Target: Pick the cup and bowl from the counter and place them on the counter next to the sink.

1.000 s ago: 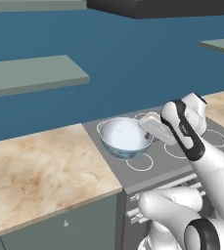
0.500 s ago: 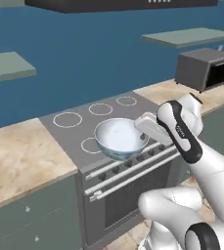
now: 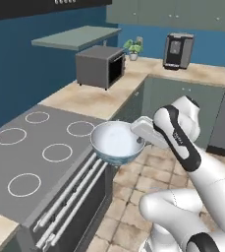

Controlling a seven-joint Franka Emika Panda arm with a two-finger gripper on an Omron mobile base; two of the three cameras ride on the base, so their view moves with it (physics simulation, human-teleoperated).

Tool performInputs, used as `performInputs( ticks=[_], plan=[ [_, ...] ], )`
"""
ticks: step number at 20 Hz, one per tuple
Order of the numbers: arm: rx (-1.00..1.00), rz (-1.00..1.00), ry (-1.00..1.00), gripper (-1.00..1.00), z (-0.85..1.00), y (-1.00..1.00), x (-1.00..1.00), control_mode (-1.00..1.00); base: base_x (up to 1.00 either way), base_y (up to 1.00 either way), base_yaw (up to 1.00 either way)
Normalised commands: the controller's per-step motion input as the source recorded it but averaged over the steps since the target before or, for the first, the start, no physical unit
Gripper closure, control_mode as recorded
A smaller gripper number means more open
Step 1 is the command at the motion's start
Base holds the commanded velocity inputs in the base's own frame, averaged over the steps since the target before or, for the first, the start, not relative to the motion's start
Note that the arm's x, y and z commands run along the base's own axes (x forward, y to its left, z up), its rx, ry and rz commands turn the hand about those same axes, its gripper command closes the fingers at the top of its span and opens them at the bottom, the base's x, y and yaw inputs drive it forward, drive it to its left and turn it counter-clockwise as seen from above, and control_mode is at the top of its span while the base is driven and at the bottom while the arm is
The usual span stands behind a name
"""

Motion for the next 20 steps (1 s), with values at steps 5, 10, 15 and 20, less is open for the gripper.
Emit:
performInputs(
  ticks=[5,10,15,20],
  plan=[
    [0.0,0.0,0.0,1.0,0.0,0.0,0.0,1.0,0.0,-0.34,-0.79],
    [0.0,0.0,0.0,1.0,0.0,0.0,0.0,1.0,0.12,-0.25,-0.73],
    [0.0,0.0,0.0,1.0,0.0,0.0,0.0,1.0,0.73,0.14,-0.14],
    [0.0,0.0,0.0,1.0,0.0,0.0,0.0,1.0,0.94,0.05,0.02]
  ],
)
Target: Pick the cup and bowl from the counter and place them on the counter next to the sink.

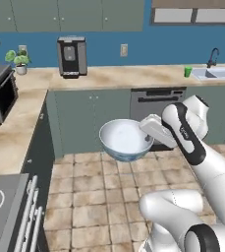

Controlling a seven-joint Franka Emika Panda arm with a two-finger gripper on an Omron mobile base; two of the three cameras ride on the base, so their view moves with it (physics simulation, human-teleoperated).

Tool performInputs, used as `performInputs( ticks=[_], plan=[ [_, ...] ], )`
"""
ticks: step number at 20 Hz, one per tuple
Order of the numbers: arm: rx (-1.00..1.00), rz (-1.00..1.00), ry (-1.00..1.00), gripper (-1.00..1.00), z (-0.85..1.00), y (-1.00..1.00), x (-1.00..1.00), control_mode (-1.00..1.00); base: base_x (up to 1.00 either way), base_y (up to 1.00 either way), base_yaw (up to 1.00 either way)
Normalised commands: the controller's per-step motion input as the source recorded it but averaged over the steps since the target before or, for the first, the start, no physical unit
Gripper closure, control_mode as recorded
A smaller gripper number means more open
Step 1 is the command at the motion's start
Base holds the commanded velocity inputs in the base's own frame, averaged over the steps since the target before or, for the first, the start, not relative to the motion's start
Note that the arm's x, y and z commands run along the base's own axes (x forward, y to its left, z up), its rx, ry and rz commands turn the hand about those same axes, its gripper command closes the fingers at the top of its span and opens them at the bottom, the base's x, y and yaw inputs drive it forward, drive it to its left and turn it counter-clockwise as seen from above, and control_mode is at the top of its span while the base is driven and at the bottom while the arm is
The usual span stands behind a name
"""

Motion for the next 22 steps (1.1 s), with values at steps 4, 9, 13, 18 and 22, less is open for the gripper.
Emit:
performInputs(
  ticks=[4,9,13,18,22],
  plan=[
    [0.0,0.0,0.0,1.0,0.0,0.0,0.0,1.0,1.0,0.0,0.0],
    [0.0,0.0,0.0,1.0,0.0,0.0,0.0,1.0,1.0,0.0,0.0],
    [0.0,0.0,0.0,1.0,0.0,0.0,0.0,1.0,1.0,0.0,0.0],
    [0.0,0.0,0.0,1.0,0.0,0.0,0.0,1.0,1.0,-0.12,0.0],
    [0.0,0.0,0.0,1.0,0.0,0.0,0.0,1.0,1.0,-0.13,0.0]
  ],
)
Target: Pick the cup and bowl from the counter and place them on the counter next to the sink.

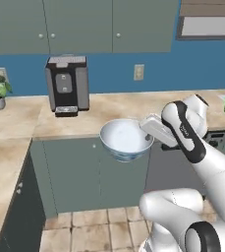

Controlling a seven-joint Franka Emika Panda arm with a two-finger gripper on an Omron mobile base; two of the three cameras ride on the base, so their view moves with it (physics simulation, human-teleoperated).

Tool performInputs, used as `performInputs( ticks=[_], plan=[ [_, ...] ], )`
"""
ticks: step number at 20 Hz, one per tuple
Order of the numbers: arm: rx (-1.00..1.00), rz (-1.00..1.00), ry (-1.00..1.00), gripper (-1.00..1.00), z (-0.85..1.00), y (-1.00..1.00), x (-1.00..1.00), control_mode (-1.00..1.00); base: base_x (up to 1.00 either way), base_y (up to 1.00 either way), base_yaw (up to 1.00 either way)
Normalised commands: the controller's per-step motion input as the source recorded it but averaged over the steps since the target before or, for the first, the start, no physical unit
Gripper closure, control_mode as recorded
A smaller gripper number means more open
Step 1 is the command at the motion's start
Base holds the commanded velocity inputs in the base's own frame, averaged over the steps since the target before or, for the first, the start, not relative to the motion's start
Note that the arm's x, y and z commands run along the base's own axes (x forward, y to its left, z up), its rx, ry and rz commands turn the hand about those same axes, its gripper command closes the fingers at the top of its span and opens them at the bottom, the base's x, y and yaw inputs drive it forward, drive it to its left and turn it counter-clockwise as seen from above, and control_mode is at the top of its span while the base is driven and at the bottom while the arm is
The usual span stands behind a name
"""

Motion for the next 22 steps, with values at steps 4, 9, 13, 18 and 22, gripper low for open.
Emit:
performInputs(
  ticks=[4,9,13,18,22],
  plan=[
    [0.0,0.0,0.0,1.0,0.0,0.0,0.0,1.0,1.0,-0.21,0.0],
    [0.0,0.0,0.0,1.0,0.0,0.0,0.0,1.0,0.25,-0.83,0.0],
    [0.0,0.0,0.0,1.0,0.0,0.0,0.0,1.0,-0.41,-1.0,0.0],
    [0.0,0.0,0.0,1.0,0.0,0.0,0.0,1.0,-0.48,-1.0,0.01],
    [0.0,0.0,0.0,1.0,0.0,0.0,0.0,1.0,-0.21,-1.0,0.05]
  ],
)
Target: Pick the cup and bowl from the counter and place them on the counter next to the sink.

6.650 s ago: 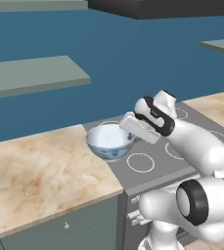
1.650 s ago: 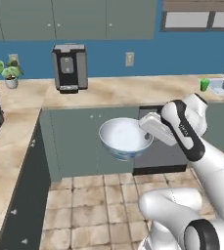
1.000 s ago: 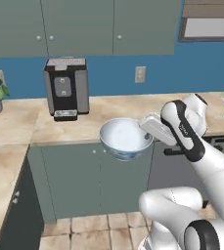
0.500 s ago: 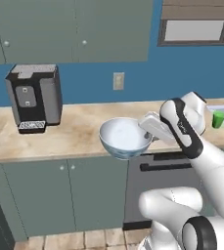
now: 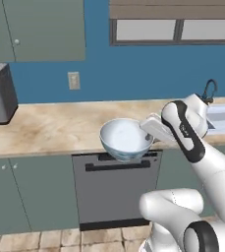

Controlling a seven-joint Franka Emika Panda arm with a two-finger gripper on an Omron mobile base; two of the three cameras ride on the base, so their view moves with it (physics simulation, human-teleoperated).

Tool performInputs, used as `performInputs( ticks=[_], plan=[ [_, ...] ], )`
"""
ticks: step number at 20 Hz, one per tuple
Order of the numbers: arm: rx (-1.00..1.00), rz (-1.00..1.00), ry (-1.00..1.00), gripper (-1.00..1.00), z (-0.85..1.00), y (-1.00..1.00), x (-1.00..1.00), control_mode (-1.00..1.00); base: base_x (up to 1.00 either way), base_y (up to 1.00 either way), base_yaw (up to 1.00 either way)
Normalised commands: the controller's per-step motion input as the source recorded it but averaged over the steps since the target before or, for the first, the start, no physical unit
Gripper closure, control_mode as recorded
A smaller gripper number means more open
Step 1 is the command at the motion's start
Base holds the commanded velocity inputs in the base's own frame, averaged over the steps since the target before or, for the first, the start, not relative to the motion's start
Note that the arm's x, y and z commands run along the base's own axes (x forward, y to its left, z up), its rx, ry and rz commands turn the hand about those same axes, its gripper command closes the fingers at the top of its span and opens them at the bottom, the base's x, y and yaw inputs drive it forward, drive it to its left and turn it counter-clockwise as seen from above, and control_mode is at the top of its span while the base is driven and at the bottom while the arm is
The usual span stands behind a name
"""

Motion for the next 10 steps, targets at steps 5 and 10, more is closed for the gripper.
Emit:
performInputs(
  ticks=[5,10],
  plan=[
    [0.0,0.0,0.0,1.0,0.0,0.0,0.0,1.0,-0.13,-1.0,0.06],
    [0.0,0.0,0.0,1.0,0.0,0.0,0.0,1.0,-0.09,-1.0,0.06]
  ],
)
